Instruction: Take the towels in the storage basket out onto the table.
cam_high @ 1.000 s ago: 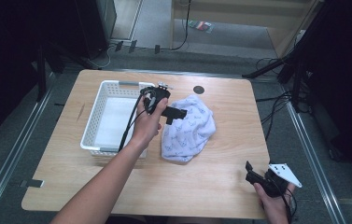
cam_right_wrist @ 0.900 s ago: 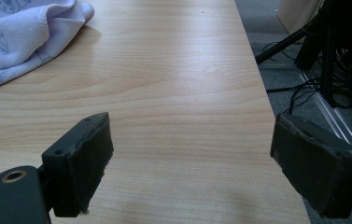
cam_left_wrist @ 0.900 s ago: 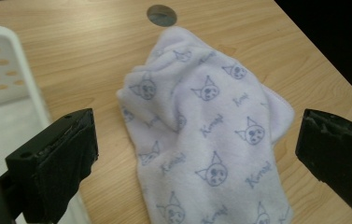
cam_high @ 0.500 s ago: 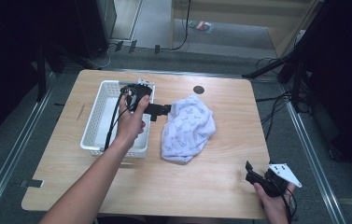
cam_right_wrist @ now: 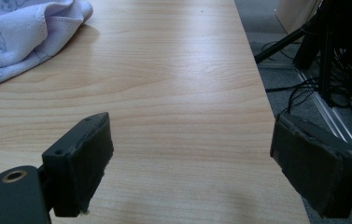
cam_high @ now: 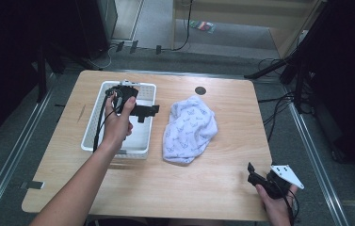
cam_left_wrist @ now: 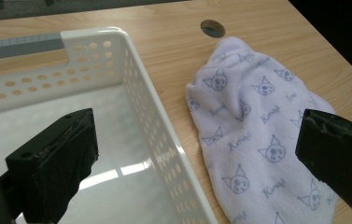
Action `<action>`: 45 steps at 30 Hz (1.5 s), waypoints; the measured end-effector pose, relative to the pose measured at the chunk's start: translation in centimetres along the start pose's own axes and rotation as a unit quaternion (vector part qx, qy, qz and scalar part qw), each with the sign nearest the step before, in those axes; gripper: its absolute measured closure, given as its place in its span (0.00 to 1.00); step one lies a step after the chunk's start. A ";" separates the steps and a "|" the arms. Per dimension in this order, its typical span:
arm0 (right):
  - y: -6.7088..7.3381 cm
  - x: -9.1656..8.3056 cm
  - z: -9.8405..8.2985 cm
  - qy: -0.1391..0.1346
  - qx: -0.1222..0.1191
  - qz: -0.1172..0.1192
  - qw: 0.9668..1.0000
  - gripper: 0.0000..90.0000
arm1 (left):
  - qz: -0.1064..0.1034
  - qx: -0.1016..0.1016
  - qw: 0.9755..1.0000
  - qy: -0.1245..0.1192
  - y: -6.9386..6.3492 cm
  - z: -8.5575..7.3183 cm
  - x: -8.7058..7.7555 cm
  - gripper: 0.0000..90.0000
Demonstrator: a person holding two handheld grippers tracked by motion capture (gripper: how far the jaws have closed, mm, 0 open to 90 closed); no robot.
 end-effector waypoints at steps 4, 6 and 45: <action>0.0 0.0 0.0 0.000 0.000 0.000 1.000 0.15 | 0.001 -0.006 1.000 -0.008 0.7 0.1 -0.5 0.00; 0.0 0.0 0.0 0.000 0.001 -0.001 1.000 0.15 | 0.004 -0.007 1.000 -0.011 1.3 0.1 -1.0 0.00; 0.0 0.1 0.0 0.002 0.000 -0.002 1.000 0.15 | 0.062 -0.036 0.994 -0.079 12.8 -3.0 -8.1 0.00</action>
Point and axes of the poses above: each handheld gripper's, and its own axes: x roughly forward along the jaws, z roughly out of its top, y roughly to its left, the point moved 9 cm from there along x, roughly forward along the jaws, and after that the axes turned 10 degrees about -x, right-handed, at the moved point
